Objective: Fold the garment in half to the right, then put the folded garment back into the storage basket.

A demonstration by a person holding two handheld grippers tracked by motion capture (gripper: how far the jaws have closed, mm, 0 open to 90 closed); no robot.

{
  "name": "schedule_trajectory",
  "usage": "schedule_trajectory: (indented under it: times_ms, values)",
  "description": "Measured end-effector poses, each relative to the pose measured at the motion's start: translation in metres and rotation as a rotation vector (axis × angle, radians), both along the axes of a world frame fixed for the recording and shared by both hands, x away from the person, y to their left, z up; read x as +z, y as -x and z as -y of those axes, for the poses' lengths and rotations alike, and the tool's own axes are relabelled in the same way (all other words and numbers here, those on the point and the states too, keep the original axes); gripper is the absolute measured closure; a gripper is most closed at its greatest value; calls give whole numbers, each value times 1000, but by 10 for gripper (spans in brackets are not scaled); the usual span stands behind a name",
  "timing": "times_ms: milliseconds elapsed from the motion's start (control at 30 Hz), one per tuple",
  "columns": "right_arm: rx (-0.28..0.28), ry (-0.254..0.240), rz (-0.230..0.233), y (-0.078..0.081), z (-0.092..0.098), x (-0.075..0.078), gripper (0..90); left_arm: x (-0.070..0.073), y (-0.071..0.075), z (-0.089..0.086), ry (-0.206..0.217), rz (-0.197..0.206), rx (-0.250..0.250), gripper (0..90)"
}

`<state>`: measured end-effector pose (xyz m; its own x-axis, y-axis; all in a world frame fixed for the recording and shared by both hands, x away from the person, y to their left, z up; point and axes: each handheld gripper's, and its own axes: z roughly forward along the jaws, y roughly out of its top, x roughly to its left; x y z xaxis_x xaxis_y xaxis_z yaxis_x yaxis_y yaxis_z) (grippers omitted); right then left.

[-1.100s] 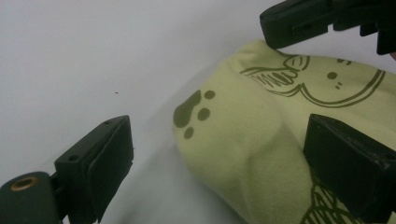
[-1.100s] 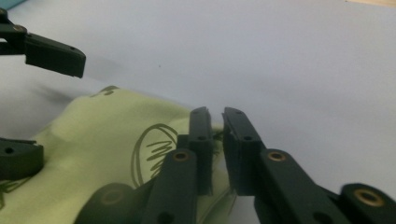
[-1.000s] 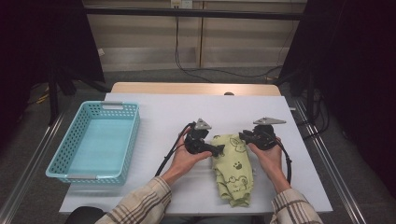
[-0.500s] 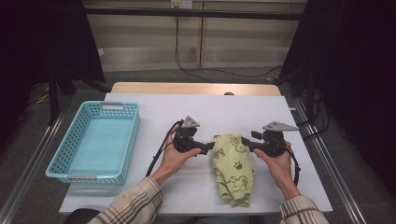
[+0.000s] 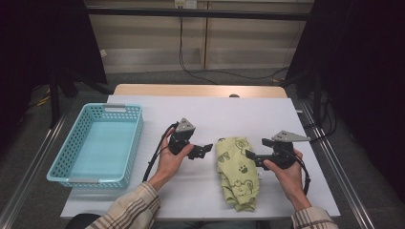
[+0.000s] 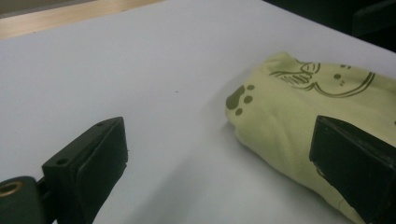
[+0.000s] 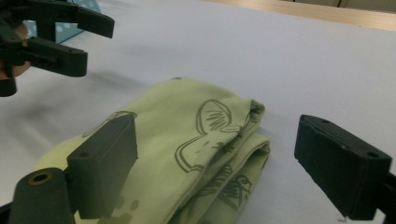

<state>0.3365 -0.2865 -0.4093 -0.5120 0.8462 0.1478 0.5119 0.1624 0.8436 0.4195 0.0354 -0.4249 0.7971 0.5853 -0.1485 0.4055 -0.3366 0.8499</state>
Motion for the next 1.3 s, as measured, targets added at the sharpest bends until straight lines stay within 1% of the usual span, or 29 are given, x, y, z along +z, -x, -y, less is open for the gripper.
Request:
schedule_trajectory:
  times_ms: [33, 100, 133, 167, 200, 233, 267, 300, 333, 400, 433, 500, 533, 567, 633, 667, 700, 767, 833, 867, 900, 933, 967, 1000, 1033, 1133, 1200, 1233, 1300]
  values:
    - [5, -3, 1, 1, 0, 1, 146, 1, 0, 0, 3, -1, 12, 45]
    - [23, -5, 1, 5, 1, 4, 123, 1, -2, -3, 14, -1, 17, 45]
    - [32, -5, -14, 8, 0, 6, 116, 2, -2, -4, 11, -7, 21, 45]
    - [43, -3, -7, 9, 0, 6, 115, 1, -3, -5, 15, -4, 23, 45]
    - [50, -4, -13, 11, 0, 7, 111, 1, -3, -6, 10, -1, 23, 45]
    - [57, -3, -21, 13, -1, 7, 125, 1, -4, -7, 5, 0, 23, 45]
    - [63, 6, -17, 14, -1, 7, 153, 1, -4, -7, 12, 5, 26, 45]
    - [60, 14, -24, 16, -2, 7, 146, 1, -4, -8, 14, 4, 27, 45]
    - [58, 20, -23, 18, -2, 8, 133, 1, -4, -8, 1, 8, 20, 45]
    - [71, 6, -26, 23, -1, 9, 133, 0, -4, -7, -2, 9, 28, 45]
    - [79, 1, -27, 25, -1, 9, 134, 0, -4, -7, -17, 5, 30, 46]
    - [90, 11, -17, 32, 0, 9, 154, 0, -4, -6, -16, 20, 29, 48]
    - [95, 8, -14, 36, 0, 9, 145, 0, -3, -5, -6, 22, 35, 50]
    - [97, 4, -19, 38, 0, 9, 143, 0, -3, -5, -24, 25, 32, 50]
    - [118, 3, -20, 42, 0, 10, 164, -1, -2, -3, -14, 19, 32, 50]
    - [116, 1, -22, 44, 0, 10, 153, -1, -3, -3, -15, 18, 29, 51]
    - [122, 10, -13, 46, -1, 11, 149, -1, -4, -3, -28, 27, 22, 52]
    - [139, 5, -21, 50, -3, 12, 153, -1, -4, -2, -14, 17, 27, 53]
    - [169, 9, -21, 54, -7, 14, 147, -2, -4, -1, -20, 16, 25, 53]
    - [185, 21, -21, 57, -10, 15, 150, -2, -3, -1, -19, 17, 24, 53]
    - [208, 28, -20, 59, -12, 16, 155, -2, -3, -1, -17, 17, 24, 53]
    - [243, 20, -23, 62, -14, 16, 180, -1, -3, -1, -18, 17, 24, 53]
    - [279, 26, -37, 64, -16, 16, 221, -2, -3, 0, -16, 20, 24, 53]
    - [302, 49, -50, 66, -19, 15, 239, -2, -2, 0, -18, 21, 25, 53]
    - [318, 81, -53, 68, -21, 14, 220, -1, -2, 0, -17, 21, 25, 53]
    - [371, 125, -62, 76, -29, 12, 216, -1, -2, 1, -26, 21, 23, 53]
    - [392, 146, -73, 79, -32, 11, 227, -1, -3, 1, -41, 28, 18, 52]
    - [401, 160, -80, 81, -34, 10, 240, -2, -2, 2, -33, 27, 22, 53]
    - [418, 186, -73, 84, -37, 9, 274, -2, -2, 2, -35, 21, 17, 53]
